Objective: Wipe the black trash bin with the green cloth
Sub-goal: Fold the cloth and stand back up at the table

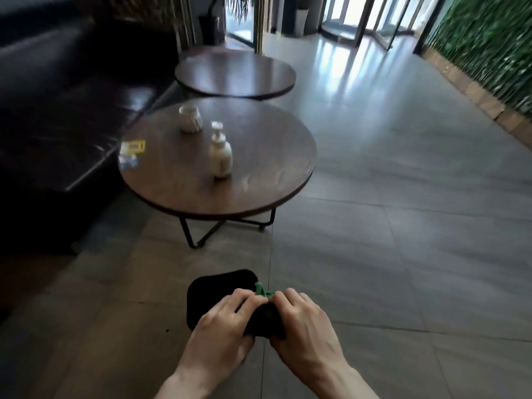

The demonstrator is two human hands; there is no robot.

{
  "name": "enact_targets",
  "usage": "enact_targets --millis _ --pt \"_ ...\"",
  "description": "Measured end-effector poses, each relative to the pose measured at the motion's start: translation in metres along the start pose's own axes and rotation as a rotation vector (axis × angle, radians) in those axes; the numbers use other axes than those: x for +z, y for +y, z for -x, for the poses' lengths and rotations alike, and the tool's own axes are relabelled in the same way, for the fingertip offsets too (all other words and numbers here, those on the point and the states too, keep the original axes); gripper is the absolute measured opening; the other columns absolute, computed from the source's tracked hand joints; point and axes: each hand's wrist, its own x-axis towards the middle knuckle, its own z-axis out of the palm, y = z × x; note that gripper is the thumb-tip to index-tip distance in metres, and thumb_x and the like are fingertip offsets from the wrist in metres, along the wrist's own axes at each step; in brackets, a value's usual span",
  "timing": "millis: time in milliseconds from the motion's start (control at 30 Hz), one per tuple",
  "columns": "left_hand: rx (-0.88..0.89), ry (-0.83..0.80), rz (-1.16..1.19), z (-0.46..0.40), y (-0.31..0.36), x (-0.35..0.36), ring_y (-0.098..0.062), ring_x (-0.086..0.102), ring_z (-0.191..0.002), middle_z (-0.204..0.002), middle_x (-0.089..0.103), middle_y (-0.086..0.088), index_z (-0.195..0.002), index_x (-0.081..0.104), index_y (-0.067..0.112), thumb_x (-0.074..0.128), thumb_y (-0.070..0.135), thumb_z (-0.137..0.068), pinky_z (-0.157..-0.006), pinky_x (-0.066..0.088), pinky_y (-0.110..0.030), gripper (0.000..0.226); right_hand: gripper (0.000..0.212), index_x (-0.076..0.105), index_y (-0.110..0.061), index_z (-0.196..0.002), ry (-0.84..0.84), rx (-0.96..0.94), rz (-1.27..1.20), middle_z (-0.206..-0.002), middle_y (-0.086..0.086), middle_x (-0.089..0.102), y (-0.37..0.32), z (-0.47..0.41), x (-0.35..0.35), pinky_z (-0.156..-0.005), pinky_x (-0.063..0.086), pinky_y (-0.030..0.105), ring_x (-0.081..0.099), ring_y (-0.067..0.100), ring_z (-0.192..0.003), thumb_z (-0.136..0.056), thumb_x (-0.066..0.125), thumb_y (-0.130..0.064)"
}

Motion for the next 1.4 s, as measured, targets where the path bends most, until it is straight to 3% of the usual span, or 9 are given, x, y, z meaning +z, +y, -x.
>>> enact_targets --millis 133,267,433,567,933,1133,1300,1400 --pt "0.046 0.075 0.018 -0.039 0.049 -0.063 -0.009 0.059 -0.116 -0.125 0.055 0.020 -0.127 0.053 0.039 0.064 0.017 -0.069 -0.093 0.053 -0.029 0.063 0.027 0.054 -0.025 -0.114 0.099 -0.010 -0.005 -0.112 -0.005 0.057 -0.001 -0.011 -0.085 -0.080 0.048 0.035 0.055 0.023 -0.104 -0.088 0.061 -0.027" --pt "0.081 0.135 0.006 -0.069 0.085 -0.112 -0.007 0.060 -0.114 -0.125 0.054 0.023 -0.126 0.053 0.040 0.068 0.016 -0.073 -0.094 0.051 -0.026 0.060 0.025 0.053 -0.024 -0.112 0.194 -0.022 -0.010 -0.108 -0.003 0.058 -0.005 -0.019 -0.149 -0.076 0.047 0.034 0.057 0.023 -0.100 -0.090 0.063 -0.030" --pt "0.067 0.165 0.003 -0.079 0.105 -0.144 -0.009 0.062 -0.112 -0.125 0.055 0.020 -0.129 0.053 0.039 0.073 0.018 -0.077 -0.094 0.051 -0.028 0.059 0.039 0.055 -0.022 -0.110 0.212 -0.041 0.003 -0.104 -0.002 0.060 -0.012 -0.027 -0.188 -0.070 0.040 0.031 0.059 0.023 -0.095 -0.084 0.074 -0.044" --pt "0.030 0.175 -0.007 -0.082 0.105 -0.163 -0.011 0.062 -0.112 -0.124 0.056 0.019 -0.126 0.054 0.039 0.073 0.017 -0.078 -0.094 0.052 -0.034 0.057 0.040 0.056 -0.020 -0.109 0.203 -0.059 0.021 -0.103 0.000 0.061 -0.024 -0.038 -0.199 -0.069 0.043 0.033 0.061 0.025 -0.092 -0.083 0.077 -0.042" --pt "0.035 0.143 -0.120 -0.149 0.031 -0.204 -0.014 0.061 -0.109 -0.119 0.056 0.015 -0.128 0.049 0.036 0.069 0.030 -0.086 -0.085 0.054 -0.039 0.047 0.038 0.055 -0.021 -0.107 0.179 -0.075 0.069 -0.103 -0.002 0.060 -0.048 -0.134 -0.206 -0.068 0.040 0.031 0.059 0.024 -0.095 -0.082 0.076 -0.040" --pt "0.089 0.116 -0.130 -0.211 -0.022 -0.220 -0.019 0.061 -0.109 -0.120 0.058 0.009 -0.129 0.051 0.031 0.067 0.021 -0.086 -0.086 0.054 -0.040 0.047 0.036 0.055 -0.024 -0.113 0.172 -0.013 0.076 -0.105 -0.006 0.059 -0.052 -0.208 -0.206 -0.069 0.040 0.029 0.058 0.022 -0.097 -0.084 0.073 -0.034" --pt "0.140 0.128 -0.170 -0.265 -0.061 -0.217 -0.023 0.065 -0.094 -0.111 0.064 0.002 -0.119 0.060 0.024 0.069 0.016 -0.084 -0.079 0.055 -0.042 0.037 0.034 0.060 -0.020 -0.109 0.210 0.046 0.061 -0.099 -0.002 0.062 -0.041 -0.264 -0.191 -0.067 0.050 0.037 0.059 0.024 -0.088 -0.084 0.076 -0.036" --pt "0.131 0.096 -0.168 -0.291 -0.074 -0.204 -0.023 0.065 -0.090 -0.110 0.066 0.002 -0.117 0.062 0.021 0.069 0.013 -0.082 -0.077 0.055 -0.042 0.037 0.037 0.060 -0.023 -0.116 0.166 0.081 0.070 -0.102 -0.004 0.060 -0.026 -0.289 -0.183 -0.069 0.051 0.037 0.059 0.023 -0.093 -0.085 0.075 -0.037"
